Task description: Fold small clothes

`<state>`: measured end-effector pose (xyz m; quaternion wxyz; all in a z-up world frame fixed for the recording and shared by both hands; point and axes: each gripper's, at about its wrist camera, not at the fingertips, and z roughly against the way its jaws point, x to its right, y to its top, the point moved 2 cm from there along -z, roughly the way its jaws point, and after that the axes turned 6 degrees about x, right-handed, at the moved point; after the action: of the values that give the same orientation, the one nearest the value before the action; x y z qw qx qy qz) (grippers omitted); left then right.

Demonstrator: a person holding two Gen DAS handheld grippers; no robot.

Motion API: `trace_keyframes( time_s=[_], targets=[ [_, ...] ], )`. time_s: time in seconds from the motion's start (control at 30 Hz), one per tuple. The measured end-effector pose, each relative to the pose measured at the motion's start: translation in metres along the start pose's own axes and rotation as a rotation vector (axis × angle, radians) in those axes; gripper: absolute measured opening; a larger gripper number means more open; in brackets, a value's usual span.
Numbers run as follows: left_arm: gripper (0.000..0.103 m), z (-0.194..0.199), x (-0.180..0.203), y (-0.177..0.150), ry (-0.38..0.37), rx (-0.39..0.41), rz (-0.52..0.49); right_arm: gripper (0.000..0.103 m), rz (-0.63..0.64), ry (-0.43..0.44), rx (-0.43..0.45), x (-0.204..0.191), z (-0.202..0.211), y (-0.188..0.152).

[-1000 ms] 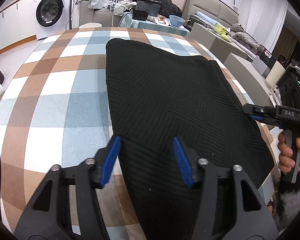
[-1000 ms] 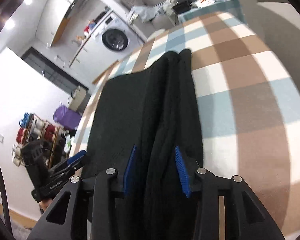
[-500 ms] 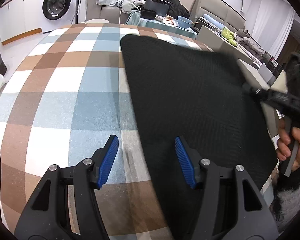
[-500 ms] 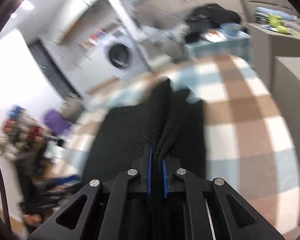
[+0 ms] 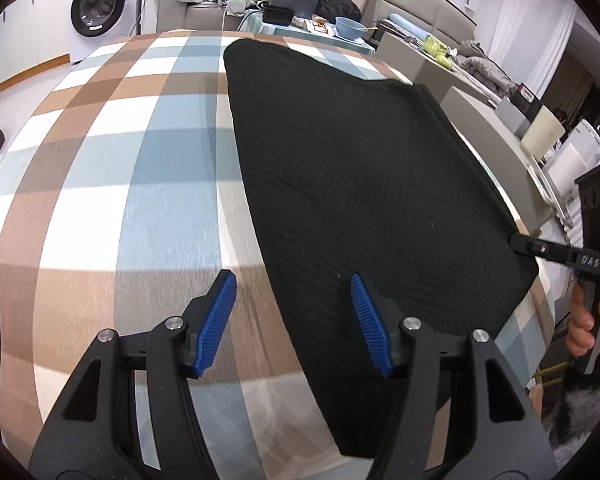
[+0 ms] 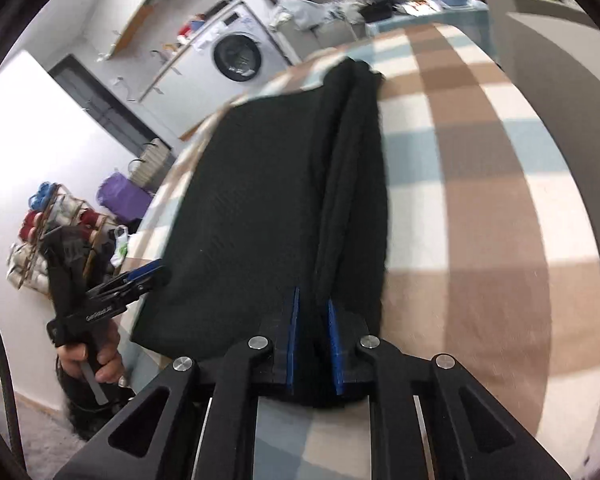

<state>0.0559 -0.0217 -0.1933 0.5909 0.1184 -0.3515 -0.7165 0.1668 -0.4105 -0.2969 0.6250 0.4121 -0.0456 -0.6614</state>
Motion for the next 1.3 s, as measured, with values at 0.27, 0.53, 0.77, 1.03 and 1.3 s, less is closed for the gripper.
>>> trace_keyframes(
  time_s=[0.27, 0.53, 0.77, 1.03, 1.3],
  targets=[
    [0.058, 0.007, 0.006, -0.009, -0.044, -0.029, 0.009, 0.059, 0.016, -0.02, 0.039, 0.002, 0.004, -0.009],
    [0.021, 0.009, 0.016, -0.012, -0.015, 0.01, -0.068, 0.023, 0.044, -0.027, 0.032, -0.016, -0.024, -0.009],
    [0.019, -0.008, -0.012, 0.034, 0.101, 0.074, -0.08, 0.023, 0.056, -0.067, 0.053, -0.037, -0.067, 0.023],
    [0.019, -0.036, -0.039, 0.083, 0.18, 0.118, -0.089, 0.025, 0.109, -0.17, 0.104, -0.05, -0.109, 0.067],
    [0.027, -0.025, -0.037, 0.082, 0.197, 0.168, -0.111, 0.038, 0.197, -0.198, 0.144, -0.054, -0.098, 0.067]
  ],
)
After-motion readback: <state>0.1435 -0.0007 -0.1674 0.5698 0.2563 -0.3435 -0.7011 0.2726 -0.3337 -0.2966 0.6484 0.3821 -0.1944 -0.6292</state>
